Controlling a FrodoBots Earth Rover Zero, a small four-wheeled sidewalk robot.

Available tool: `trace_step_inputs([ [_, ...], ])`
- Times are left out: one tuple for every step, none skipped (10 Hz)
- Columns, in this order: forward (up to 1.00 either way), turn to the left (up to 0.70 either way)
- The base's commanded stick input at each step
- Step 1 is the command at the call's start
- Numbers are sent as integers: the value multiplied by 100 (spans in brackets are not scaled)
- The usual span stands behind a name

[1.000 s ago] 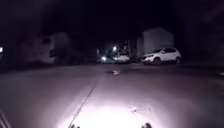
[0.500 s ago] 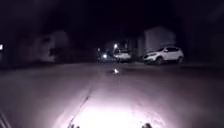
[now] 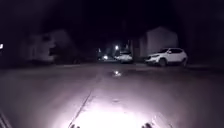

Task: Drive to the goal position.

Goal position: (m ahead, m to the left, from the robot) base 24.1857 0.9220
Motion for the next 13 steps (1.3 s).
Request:
trace_step_inputs([
  [70,0],
  [70,0],
  [70,0],
  [70,0],
  [70,0],
  [70,0],
  [70,0],
  [70,0],
  [70,0],
  [70,0],
  [70,0],
  [70,0],
  [70,0],
])
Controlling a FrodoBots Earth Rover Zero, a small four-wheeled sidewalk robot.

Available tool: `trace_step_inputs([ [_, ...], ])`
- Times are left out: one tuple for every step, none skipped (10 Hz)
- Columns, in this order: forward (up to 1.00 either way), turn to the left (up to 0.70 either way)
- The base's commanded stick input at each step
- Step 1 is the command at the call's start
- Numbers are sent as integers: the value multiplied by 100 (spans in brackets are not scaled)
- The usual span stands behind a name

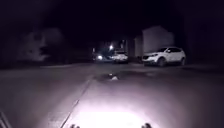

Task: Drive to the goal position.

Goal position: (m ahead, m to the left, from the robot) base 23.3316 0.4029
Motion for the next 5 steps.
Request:
trace_step_inputs([
  [70,0],
  [70,0],
  [70,0],
  [70,0],
  [70,0],
])
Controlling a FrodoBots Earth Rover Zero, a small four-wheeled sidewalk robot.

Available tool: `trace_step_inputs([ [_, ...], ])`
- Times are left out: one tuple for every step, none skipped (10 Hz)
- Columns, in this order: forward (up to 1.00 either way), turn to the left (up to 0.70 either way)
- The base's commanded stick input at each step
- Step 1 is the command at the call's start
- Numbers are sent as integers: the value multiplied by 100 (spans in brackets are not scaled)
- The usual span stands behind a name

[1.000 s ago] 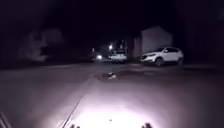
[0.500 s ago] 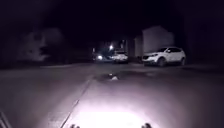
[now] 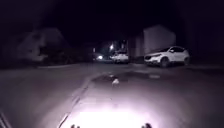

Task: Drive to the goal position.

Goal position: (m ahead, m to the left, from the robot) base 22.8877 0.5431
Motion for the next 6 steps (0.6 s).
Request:
trace_step_inputs([
  [70,0],
  [70,0],
  [70,0],
  [70,0],
  [70,9],
  [70,31],
])
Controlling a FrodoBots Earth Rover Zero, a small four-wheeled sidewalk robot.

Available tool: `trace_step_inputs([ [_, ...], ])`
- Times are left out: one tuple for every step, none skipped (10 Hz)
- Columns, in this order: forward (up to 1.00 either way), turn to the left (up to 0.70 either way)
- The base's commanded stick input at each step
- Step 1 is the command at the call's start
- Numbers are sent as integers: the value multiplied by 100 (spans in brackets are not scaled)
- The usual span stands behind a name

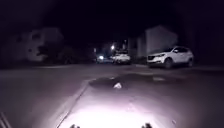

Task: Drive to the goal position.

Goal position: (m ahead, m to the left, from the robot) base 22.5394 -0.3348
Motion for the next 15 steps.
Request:
trace_step_inputs([
  [70,35],
  [70,29],
  [70,0],
  [70,0],
  [70,0],
  [70,0],
  [70,0],
  [70,0],
  [70,0],
  [70,0],
  [70,0],
  [70,0],
  [70,0],
  [70,0],
  [70,0],
])
